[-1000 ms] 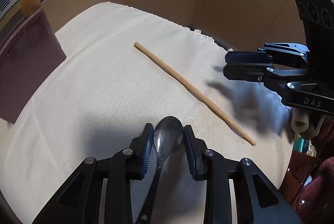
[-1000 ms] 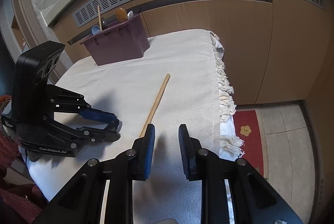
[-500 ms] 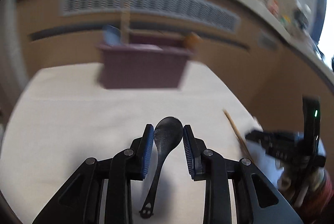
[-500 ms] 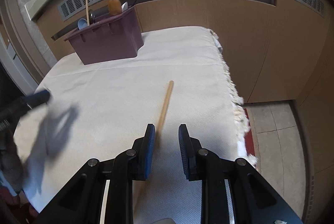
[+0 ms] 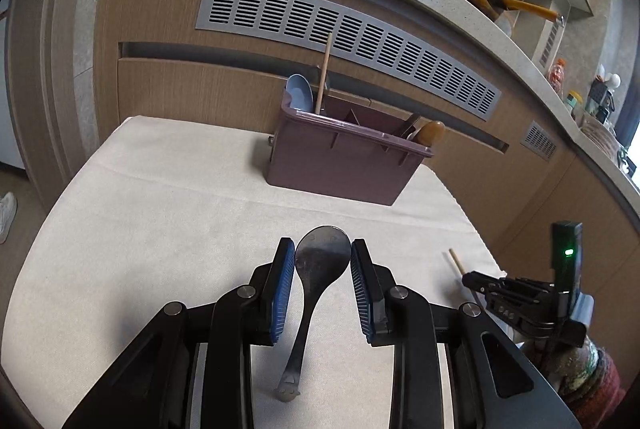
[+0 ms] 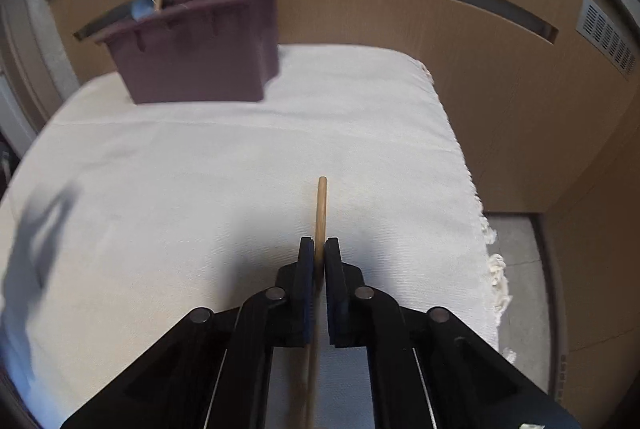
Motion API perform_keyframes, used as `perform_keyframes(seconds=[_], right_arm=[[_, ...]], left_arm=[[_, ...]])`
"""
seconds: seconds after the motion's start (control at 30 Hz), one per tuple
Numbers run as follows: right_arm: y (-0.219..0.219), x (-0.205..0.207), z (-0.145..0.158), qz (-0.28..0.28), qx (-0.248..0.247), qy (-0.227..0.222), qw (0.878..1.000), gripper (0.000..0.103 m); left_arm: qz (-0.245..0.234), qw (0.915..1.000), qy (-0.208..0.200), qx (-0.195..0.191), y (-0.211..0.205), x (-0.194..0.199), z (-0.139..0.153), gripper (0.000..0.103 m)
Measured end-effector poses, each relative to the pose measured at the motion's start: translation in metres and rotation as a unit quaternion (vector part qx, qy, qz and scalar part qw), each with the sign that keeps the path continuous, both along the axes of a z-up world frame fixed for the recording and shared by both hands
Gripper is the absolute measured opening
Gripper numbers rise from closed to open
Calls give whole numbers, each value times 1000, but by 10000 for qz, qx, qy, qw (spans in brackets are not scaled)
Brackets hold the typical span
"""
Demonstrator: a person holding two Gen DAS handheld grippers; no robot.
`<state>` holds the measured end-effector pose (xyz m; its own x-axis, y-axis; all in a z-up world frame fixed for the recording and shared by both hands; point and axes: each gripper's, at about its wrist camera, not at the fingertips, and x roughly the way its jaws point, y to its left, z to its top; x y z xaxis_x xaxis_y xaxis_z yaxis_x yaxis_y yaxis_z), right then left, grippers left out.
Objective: Organize utensils
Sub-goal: 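Carry the spoon and chopstick over the caddy and open both tools inside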
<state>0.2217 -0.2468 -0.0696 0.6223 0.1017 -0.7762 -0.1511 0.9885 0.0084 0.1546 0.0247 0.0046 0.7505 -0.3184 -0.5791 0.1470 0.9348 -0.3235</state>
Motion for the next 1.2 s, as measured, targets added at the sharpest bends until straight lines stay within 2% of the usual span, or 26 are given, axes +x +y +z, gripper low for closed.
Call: perform_keyframes(seconds=[0.1, 0.27, 0.5, 0.6, 0.7, 0.83, 0.93, 1.0, 1.07, 1.2], right_arm=[[2, -15, 22, 242, 493, -409, 9977, 5], [9, -31, 52, 507, 843, -864, 9914, 5], [14, -26, 68, 580, 1188, -1146, 9846, 5], [17, -18, 78, 666, 1367, -1236, 9806, 5], [22, -10, 105, 806, 1494, -1560, 9731, 5], [35, 1, 180, 964, 1521, -2590, 9489, 5], [44, 11, 223, 996, 1519, -3210, 9295, 5], [53, 18, 242, 1008, 1413, -3506, 9203, 5], [61, 29, 252, 978, 1307, -3684, 9152, 5], [68, 60, 247, 924, 1245, -3651, 9180, 5]], left_arm=[[-37, 10000, -6, -37, 0, -2, 3, 30], [-97, 9999, -8, -132, -3, -3, 8, 29], [-141, 9996, -232, -88, -6, -1, 28, 29], [-232, 9990, -286, -269, -5, 9, 44, 29], [-302, 9959, -657, -539, 0, 25, 83, 29], [-201, 9829, -1594, -903, 8, 51, 146, 29], [-80, 9722, -2102, -1030, 9, 75, 170, 29], [-16, 9673, -2307, -1055, 8, 92, 173, 29], [12, 9651, -2326, -1200, 8, 112, 169, 29], [183, 9663, -2228, -1278, 6, 148, 143, 30]])
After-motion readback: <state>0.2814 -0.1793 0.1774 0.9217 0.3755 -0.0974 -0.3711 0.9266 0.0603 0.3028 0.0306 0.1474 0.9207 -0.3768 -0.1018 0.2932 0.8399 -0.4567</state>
